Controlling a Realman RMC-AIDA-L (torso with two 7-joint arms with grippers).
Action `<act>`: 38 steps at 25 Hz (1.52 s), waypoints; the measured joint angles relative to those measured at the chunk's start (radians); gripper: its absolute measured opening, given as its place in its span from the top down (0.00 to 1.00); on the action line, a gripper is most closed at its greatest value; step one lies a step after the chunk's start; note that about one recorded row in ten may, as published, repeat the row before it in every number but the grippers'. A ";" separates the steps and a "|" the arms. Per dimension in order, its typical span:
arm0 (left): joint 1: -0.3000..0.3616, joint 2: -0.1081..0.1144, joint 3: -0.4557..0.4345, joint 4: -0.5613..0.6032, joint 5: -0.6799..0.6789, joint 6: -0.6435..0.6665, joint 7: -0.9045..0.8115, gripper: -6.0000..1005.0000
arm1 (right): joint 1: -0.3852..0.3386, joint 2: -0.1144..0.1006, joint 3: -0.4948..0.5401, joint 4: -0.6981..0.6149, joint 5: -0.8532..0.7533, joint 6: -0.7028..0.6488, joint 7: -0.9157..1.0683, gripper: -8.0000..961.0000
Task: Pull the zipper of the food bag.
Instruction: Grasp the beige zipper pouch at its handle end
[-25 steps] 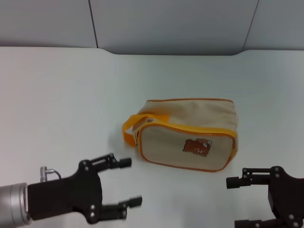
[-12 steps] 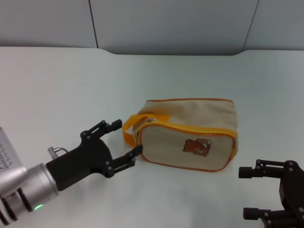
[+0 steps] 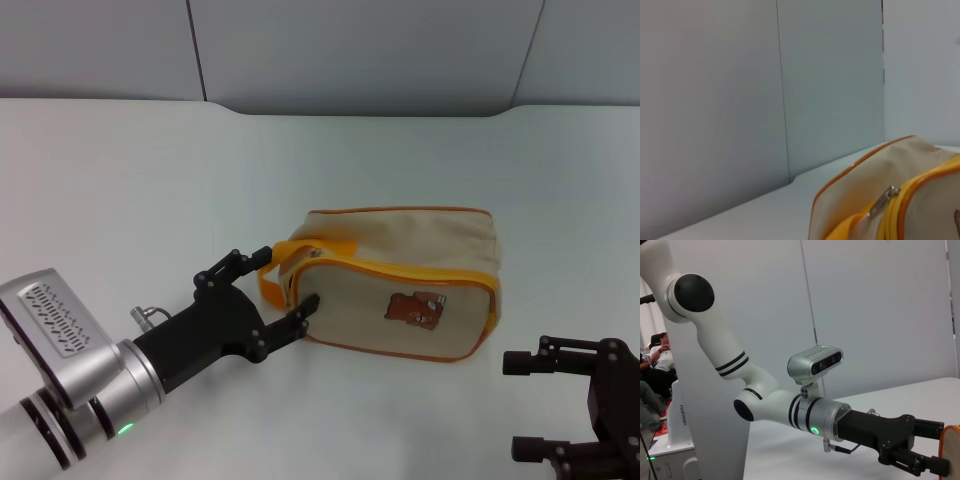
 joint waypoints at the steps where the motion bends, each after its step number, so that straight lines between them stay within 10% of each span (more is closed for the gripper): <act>1: -0.003 0.000 -0.008 -0.008 0.000 -0.002 0.010 0.19 | 0.000 0.000 0.000 0.000 0.000 0.000 0.000 0.19; 6: -0.013 0.000 -0.014 -0.013 0.019 -0.010 0.015 0.19 | 0.000 0.001 0.000 0.000 0.000 0.003 -0.001 0.19; 25: -0.058 0.000 -0.058 -0.033 0.081 -0.079 -0.015 0.72 | 0.000 0.001 0.026 0.000 0.000 0.006 -0.001 0.19; 38: -0.030 0.000 -0.075 -0.033 0.080 0.004 -0.015 0.80 | -0.003 0.004 0.029 0.004 0.000 0.037 -0.001 0.19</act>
